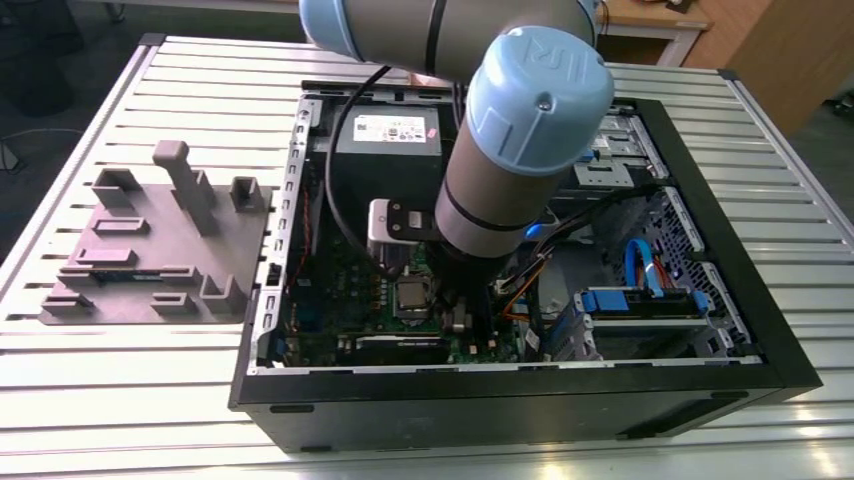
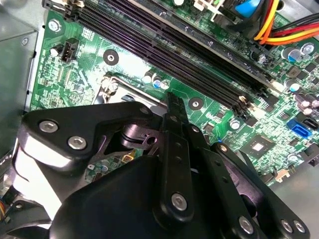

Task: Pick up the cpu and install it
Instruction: 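Install the first cpu locking lever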

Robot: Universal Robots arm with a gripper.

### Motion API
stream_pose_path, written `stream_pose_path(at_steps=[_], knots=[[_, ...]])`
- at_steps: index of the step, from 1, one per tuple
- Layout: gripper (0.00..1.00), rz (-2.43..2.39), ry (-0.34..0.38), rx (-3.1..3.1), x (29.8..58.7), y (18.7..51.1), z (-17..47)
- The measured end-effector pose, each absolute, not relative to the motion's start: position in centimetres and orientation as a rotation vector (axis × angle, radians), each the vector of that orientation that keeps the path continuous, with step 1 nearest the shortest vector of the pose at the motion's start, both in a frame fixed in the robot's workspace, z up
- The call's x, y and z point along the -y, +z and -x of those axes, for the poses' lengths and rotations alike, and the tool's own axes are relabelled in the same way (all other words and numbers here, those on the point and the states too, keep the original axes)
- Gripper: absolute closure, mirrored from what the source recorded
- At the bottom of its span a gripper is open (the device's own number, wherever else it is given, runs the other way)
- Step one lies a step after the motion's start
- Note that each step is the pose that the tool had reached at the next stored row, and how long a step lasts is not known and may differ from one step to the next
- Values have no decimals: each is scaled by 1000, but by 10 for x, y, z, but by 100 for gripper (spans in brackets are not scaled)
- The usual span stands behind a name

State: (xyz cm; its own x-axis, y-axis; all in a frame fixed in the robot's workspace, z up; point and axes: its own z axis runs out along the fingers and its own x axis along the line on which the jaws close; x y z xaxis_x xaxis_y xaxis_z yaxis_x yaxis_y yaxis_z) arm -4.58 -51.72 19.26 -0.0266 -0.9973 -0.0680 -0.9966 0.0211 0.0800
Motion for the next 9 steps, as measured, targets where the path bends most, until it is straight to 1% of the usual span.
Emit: stream_pose_path(at_steps=[9], knots=[[90,-2187,-164,2238,519,191,46]])
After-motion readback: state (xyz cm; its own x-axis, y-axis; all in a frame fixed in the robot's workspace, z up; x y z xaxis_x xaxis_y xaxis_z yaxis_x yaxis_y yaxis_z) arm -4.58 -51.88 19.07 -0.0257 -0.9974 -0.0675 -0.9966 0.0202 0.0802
